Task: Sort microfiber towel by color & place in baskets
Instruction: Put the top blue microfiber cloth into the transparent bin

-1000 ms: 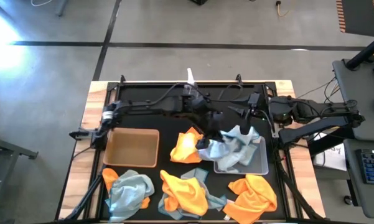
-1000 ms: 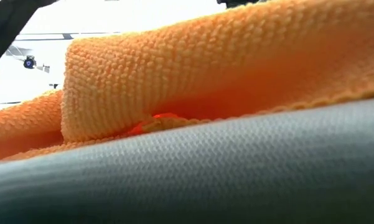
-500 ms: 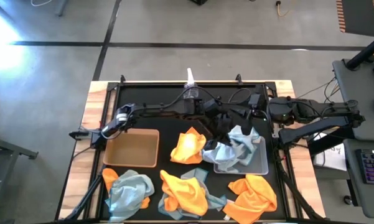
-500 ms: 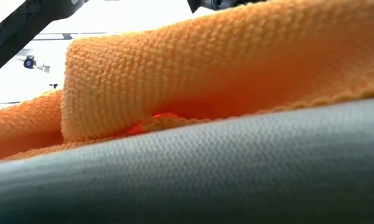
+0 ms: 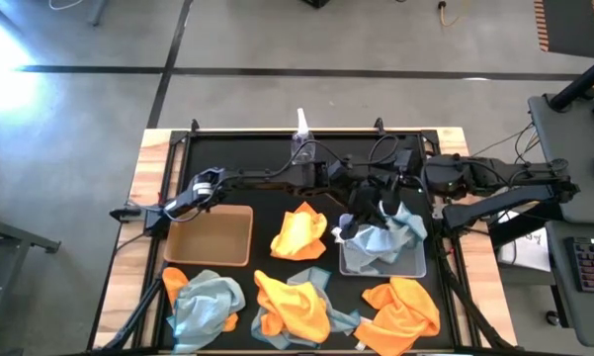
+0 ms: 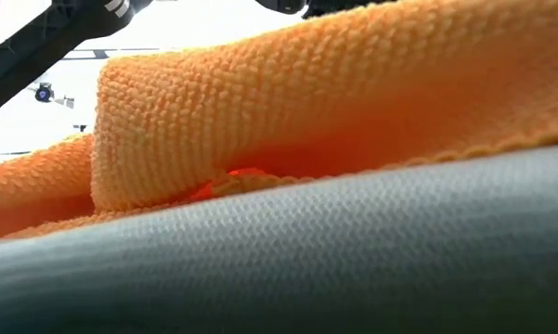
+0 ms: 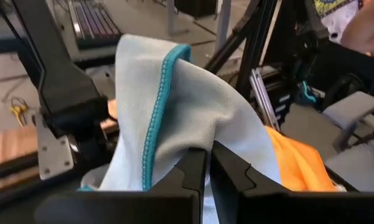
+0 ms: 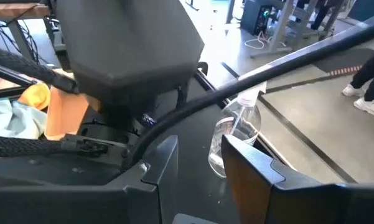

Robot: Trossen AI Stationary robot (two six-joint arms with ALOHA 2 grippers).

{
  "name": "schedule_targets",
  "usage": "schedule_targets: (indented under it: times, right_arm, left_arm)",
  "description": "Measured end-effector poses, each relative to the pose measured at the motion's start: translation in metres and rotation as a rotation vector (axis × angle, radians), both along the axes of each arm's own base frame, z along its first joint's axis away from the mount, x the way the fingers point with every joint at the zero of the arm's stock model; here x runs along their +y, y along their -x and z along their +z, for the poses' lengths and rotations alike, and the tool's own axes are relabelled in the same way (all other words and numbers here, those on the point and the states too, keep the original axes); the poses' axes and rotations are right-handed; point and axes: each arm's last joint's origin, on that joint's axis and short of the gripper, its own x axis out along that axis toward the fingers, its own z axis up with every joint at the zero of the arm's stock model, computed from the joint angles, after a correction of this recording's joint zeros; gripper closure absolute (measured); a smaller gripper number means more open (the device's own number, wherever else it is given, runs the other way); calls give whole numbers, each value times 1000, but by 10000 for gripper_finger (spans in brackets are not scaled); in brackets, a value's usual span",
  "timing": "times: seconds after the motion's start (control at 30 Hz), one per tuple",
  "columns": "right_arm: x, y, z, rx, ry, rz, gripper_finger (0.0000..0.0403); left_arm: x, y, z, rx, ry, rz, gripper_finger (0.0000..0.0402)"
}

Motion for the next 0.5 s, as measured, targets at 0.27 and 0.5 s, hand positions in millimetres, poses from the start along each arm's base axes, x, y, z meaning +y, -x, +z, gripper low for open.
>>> schedule_targets:
  times: [0.27,0.5]
  right_arm:
    - [0,1,-4,36,-4,-4,284]
    - [0,1,-6,60,-2,-4,284]
  left_arm:
    - [0,2,-14,123,34,8,401]
    - [-2,6,-22,231,54,14,402]
